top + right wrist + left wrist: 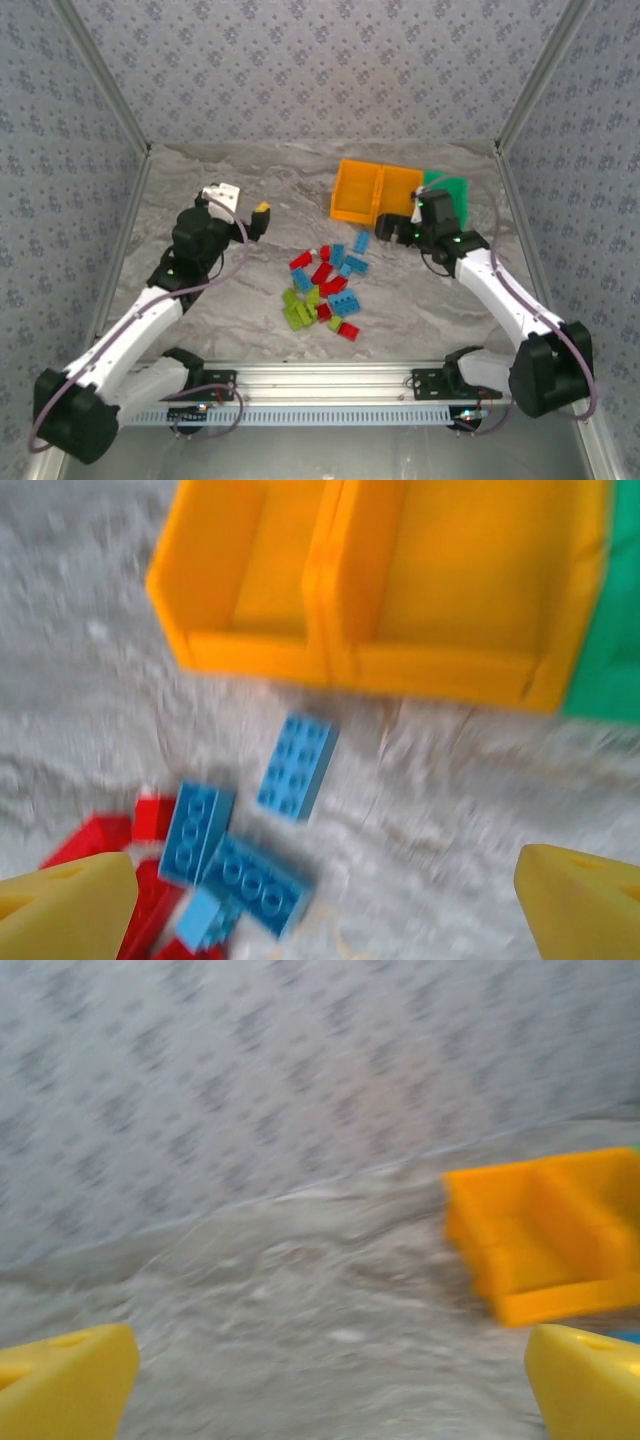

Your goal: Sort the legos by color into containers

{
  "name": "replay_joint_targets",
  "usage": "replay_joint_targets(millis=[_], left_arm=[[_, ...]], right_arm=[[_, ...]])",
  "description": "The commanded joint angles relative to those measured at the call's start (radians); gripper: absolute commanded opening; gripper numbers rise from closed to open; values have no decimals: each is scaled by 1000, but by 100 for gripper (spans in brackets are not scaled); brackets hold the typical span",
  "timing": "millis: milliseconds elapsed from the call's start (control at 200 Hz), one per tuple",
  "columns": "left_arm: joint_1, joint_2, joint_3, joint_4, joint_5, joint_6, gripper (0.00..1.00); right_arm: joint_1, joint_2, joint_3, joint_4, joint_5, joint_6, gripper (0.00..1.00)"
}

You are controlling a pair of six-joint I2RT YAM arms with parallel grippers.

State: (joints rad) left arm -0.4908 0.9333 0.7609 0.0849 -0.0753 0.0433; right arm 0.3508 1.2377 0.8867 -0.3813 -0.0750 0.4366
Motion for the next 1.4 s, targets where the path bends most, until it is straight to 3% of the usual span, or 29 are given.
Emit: replay_joint_targets(millis=[0,105,180,340,425,660,954,1144,1394], left_arm=[[-95,-28,148,-426,170,78,99],[-198,-12,284,-731,247,216,99],[-259,-31,285,-863,327,328,99],[-303,-147,116,-838,436,539,99],[-305,-192,57,-808,506,642,99],[-305,-206,-5,-772,520,668,99],[-305,-223,-40,-734,537,666,99],[-304,-223,-52,-731,549,668,99],[-304,-221,-62,-728,553,675,99]], right_arm=[[53,76,47,-154,-17,61,100],[101,178,81,-146,-14,41,97],[151,246,93,-119,-28,-19,94],[247,364,110,-90,79,-288,81],[257,414,143,-104,139,-361,78],[257,510,198,-105,113,-481,76],[248,558,204,-148,26,-498,52],[247,503,153,-139,34,-463,66],[247,447,100,-93,27,-442,62]])
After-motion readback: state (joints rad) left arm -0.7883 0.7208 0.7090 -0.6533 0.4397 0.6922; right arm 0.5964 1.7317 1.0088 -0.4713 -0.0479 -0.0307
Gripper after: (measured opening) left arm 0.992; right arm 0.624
